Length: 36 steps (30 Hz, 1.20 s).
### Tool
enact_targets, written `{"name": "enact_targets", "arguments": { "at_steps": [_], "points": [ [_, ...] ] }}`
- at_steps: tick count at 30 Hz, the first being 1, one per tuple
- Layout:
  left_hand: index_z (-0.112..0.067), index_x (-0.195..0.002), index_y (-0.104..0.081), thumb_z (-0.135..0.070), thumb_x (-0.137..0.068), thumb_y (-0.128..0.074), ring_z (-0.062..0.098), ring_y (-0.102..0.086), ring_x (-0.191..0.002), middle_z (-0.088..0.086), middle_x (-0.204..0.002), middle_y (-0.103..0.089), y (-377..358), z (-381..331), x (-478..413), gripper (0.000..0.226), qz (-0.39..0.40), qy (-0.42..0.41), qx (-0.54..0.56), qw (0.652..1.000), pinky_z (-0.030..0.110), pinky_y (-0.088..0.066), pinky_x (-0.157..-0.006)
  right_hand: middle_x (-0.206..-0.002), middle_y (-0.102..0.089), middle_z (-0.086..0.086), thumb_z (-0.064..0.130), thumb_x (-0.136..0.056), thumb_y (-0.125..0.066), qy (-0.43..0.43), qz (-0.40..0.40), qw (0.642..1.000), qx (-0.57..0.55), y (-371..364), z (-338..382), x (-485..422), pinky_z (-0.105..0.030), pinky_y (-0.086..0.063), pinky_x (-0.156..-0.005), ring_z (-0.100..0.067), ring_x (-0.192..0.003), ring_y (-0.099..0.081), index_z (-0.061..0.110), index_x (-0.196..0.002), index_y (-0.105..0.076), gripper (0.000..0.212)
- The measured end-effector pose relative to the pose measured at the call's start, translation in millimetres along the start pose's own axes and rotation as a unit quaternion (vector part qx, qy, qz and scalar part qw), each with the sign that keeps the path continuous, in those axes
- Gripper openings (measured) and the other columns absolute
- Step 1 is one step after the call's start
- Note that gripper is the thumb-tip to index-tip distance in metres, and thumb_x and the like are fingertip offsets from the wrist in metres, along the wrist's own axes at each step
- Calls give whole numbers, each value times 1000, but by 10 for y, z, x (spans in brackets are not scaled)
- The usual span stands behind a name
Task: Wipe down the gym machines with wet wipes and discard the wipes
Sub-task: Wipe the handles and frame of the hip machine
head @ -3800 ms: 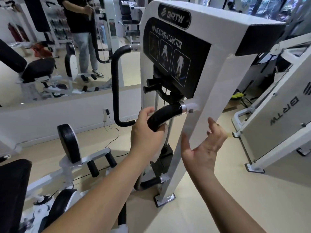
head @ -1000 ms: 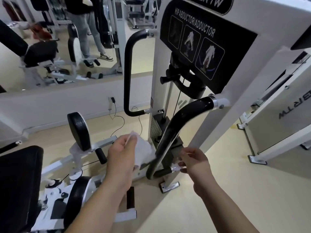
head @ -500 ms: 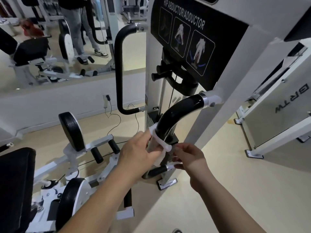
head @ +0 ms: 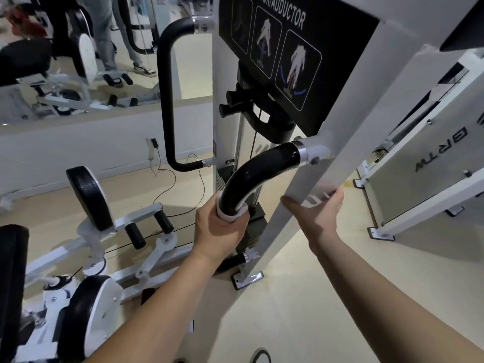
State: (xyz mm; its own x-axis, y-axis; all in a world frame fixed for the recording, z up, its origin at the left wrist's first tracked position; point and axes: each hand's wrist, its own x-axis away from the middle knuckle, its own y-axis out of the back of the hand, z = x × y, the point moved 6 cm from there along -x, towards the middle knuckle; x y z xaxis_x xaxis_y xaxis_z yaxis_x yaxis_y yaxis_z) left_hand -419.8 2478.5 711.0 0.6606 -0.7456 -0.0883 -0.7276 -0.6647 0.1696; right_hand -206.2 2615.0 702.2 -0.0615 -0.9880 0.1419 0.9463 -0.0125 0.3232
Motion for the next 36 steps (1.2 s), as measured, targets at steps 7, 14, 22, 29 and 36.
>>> {"name": "enact_targets", "arguments": {
  "at_steps": [7, 14, 22, 29, 36],
  "points": [
    [-21, -80, -56, -38, -70, -65, 21, -62, -68, -2, -71, -63, -7, 55, 17, 22, -38, 22, -44, 998, 39, -57, -67, -131, -33, -3, 30, -63, -94, 68, 9, 998, -7, -76, -66, -163, -36, -57, -101, -17, -118, -55, 23, -126, -28, 91],
    [-27, -74, -53, -39, -69, -63, 21, -56, -62, -7, -64, -59, 1, -50, 122, 16, -33, 70, -59, 995, 37, -51, -62, -127, -33, 2, 45, -50, -93, 69, 14, 997, -9, -69, -103, -205, -37, -61, -93, -22, -119, -58, 32, -121, -29, 96],
    [-33, -97, -60, -31, -77, -69, 8, -64, -83, -14, -84, -65, 21, -630, 85, 22, -53, -32, -43, 997, 25, -53, -69, -129, -33, 3, 50, -46, -90, 76, 20, 997, 4, -38, -77, -157, -40, -60, -93, -21, -118, -58, 33, -126, -29, 102],
    [-27, -88, -57, -28, -74, -63, 23, -62, -78, 9, -90, -70, -35, 424, 341, 15, -4, 241, -69, 968, 29, -54, -71, -134, -35, -5, 22, -72, -93, 68, 13, 997, 18, 17, -98, -185, -41, -50, -106, -18, -116, -48, 13, -140, -26, 95],
    [-32, -90, -60, -24, -79, -72, 6, -64, -78, -14, -80, -66, 0, -479, 84, 18, -75, 8, -45, 996, 22, -52, -67, -127, -32, 5, 51, -49, -90, 82, 9, 995, 48, -31, -92, -195, -49, -55, -101, -26, -124, -53, 37, -128, -25, 104]
  ]
}}
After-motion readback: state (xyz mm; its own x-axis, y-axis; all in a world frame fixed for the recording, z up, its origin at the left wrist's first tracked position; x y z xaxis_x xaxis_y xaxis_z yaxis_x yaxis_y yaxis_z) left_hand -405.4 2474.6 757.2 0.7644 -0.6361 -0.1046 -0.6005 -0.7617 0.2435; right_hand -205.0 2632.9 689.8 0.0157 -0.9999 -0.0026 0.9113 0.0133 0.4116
